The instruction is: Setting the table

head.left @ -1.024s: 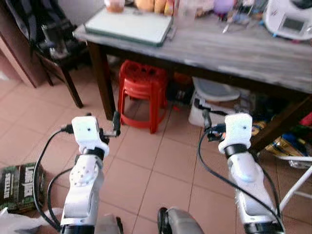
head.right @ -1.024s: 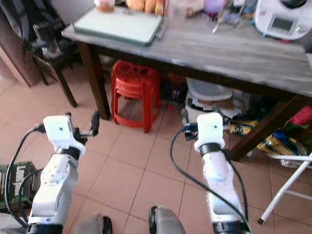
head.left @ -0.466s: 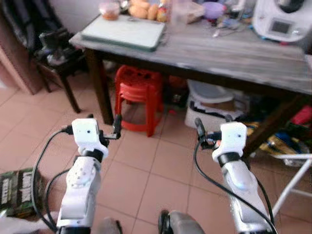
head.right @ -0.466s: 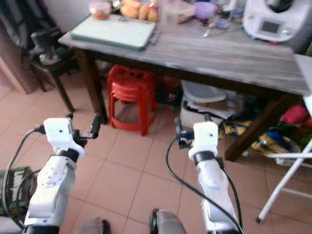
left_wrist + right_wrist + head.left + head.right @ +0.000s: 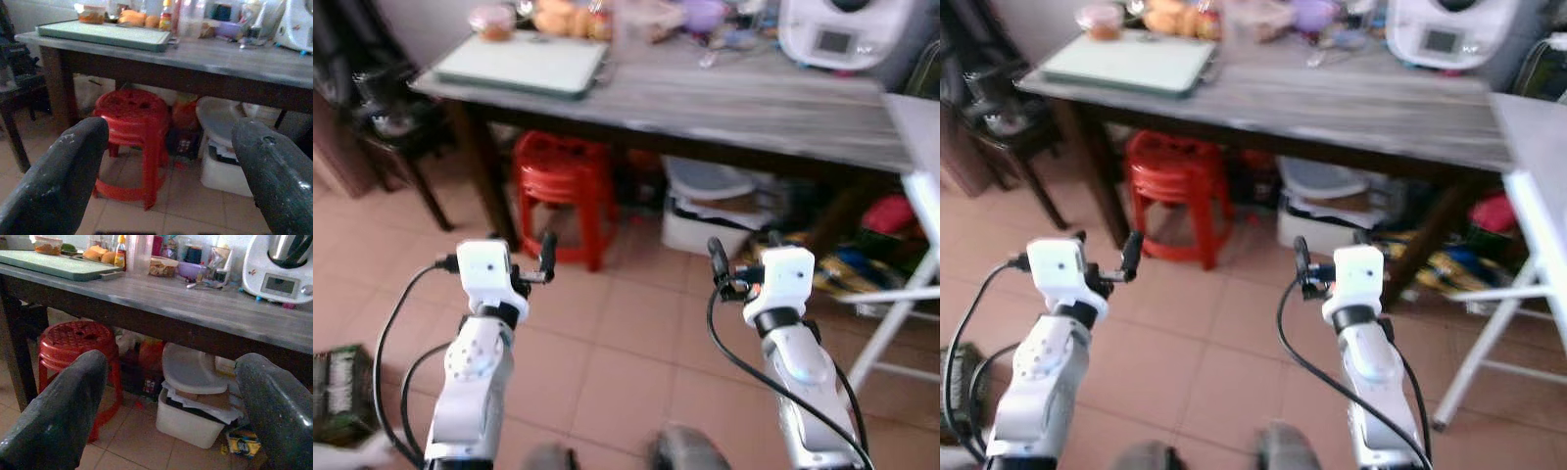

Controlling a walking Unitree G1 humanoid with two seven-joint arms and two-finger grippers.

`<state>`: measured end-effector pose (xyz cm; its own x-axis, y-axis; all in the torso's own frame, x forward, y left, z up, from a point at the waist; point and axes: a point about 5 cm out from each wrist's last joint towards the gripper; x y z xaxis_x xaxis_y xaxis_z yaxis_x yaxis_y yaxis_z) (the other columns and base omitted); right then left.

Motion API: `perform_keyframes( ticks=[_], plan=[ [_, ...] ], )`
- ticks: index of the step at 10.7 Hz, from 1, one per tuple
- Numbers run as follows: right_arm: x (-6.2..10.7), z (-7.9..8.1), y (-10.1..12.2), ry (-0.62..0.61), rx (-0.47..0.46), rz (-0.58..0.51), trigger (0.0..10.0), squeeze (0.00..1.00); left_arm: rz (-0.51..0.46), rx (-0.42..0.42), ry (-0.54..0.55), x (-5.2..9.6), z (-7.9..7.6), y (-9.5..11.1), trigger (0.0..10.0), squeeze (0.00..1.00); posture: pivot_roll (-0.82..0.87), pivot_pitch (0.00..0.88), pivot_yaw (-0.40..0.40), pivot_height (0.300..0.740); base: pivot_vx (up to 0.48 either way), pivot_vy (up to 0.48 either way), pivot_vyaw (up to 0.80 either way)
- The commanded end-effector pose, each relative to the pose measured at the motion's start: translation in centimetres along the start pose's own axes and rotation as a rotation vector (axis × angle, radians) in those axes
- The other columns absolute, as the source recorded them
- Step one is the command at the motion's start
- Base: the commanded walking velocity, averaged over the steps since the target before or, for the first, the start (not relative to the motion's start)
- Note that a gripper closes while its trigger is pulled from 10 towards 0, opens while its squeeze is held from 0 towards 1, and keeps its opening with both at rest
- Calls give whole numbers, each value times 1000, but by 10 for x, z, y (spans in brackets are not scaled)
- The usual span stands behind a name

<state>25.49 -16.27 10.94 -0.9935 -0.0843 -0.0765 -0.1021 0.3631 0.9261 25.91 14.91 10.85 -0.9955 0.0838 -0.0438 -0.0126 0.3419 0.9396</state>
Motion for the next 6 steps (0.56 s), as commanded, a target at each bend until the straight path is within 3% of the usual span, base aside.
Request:
perform_keyframes(
  ticks=[1, 4, 5, 6],
  plan=[
    [-2, -9, 3, -23, 11, -10, 10000, 0, 9, 7, -18, 1, -4, -1, 10000, 0, -40, 102, -18, 740, 0, -262, 0],
    [-2, -10, 2, -30, 23, 1, 10000, 0, 16, 5, -26, 4, -5, 0, 10000, 0, -39, 113, -14, 740, 0, -261, 0],
    [-4, -6, 2, -40, 87, 16, 10000, 0, 17, 5, -29, 4, -5, 0, 10000, 0, -39, 118, -12, 740, 0, -262, 0],
    [-4, -2, 1, -29, 36, 39, 10000, 0, 21, 3, -38, 4, -7, 1, 10000, 0, -40, 125, -9, 740, 0, -262, 0]
  ],
)
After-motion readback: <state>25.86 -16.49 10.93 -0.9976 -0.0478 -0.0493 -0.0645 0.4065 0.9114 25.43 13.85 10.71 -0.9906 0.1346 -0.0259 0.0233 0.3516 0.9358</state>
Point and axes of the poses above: a point about 5 cm out from each wrist's last joint towards the gripper, its own x axis pointing back from the gripper into the wrist, its own y axis along the axis of the wrist's last joint, z = x × y, and after that the axes turned 15 degrees about x, right-handed
